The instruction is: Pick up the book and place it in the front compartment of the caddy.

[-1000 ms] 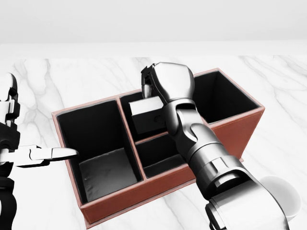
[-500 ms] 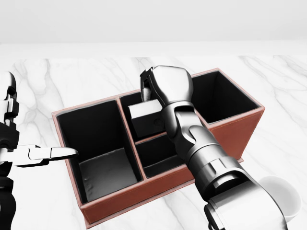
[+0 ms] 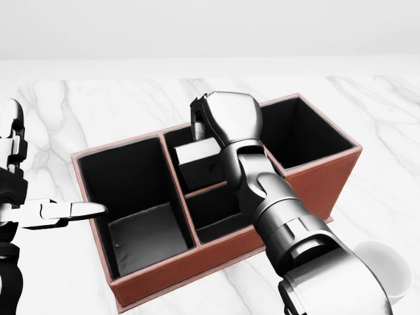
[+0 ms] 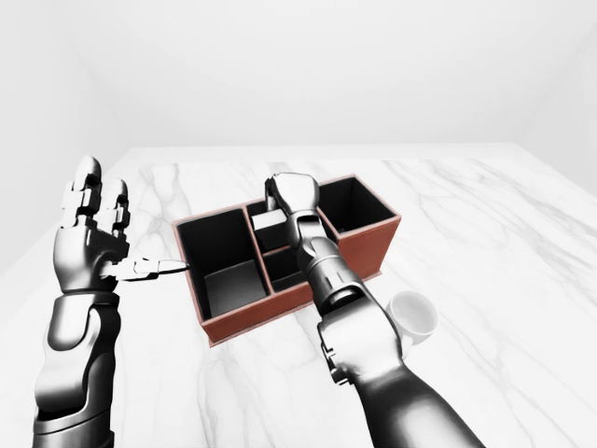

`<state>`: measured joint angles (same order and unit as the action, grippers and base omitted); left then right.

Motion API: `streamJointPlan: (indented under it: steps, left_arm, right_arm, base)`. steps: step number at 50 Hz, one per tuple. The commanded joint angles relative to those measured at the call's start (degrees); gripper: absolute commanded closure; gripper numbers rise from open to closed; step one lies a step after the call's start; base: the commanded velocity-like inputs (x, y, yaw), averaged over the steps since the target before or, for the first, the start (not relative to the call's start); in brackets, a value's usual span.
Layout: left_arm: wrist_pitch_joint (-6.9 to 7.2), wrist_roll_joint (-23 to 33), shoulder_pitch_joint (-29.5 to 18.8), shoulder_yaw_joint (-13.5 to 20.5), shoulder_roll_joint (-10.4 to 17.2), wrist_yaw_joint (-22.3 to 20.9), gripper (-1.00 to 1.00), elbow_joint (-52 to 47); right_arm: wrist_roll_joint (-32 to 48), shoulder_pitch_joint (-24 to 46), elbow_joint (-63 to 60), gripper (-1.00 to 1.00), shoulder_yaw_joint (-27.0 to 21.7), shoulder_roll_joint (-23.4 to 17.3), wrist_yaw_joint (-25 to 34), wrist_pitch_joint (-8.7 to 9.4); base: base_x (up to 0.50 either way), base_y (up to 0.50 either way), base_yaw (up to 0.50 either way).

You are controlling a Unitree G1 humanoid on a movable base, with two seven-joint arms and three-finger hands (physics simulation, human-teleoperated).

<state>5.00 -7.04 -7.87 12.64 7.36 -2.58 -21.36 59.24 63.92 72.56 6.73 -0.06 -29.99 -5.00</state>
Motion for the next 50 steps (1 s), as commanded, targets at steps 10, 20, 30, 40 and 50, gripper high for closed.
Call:
streamJointPlan:
  steps: [10, 20, 30, 40, 50]
  left_arm:
    - [0.0, 0.0, 0.2, 0.0, -0.1, -0.1, -1.0, -0.6]
    - [0.0, 0.0, 0.1, 0.0, 0.0, -0.1, -1.0, -0.6]
    - [0.0, 0.1, 0.3, -0.2, -0.2, -0.1, -1.0, -0.7]
    - [0.0, 0.1, 0.2, -0.1, -0.1, -0.1, -1.0, -0.6]
    - [0.0, 0.1, 0.3, -0.2, -0.2, -0.1, -1.0, -0.5]
  right_arm:
    - [1.1, 1.0, -0.4, 1.0, -1.0, -0.1, 0.0, 0.0]
    - [1.4, 1.2, -0.4, 1.0, -1.0, -0.1, 0.0, 0.0]
    - [2.3, 1.3, -0.4, 1.0, -0.7, -0.1, 0.0, 0.0]
    - [3.1, 1.4, -0.3, 1.0, -0.6, -0.1, 0.0, 0.0]
    - [3.9, 1.4, -0.2, 1.0, -0.5, -0.2, 0.0, 0.0]
  base:
    - [0.0, 0.0, 0.0]
    - [0.0, 0.0, 0.0]
    - [0.0, 0.0, 0.0]
    - [0.0, 0.0, 0.0]
    - [0.0, 0.0, 0.0]
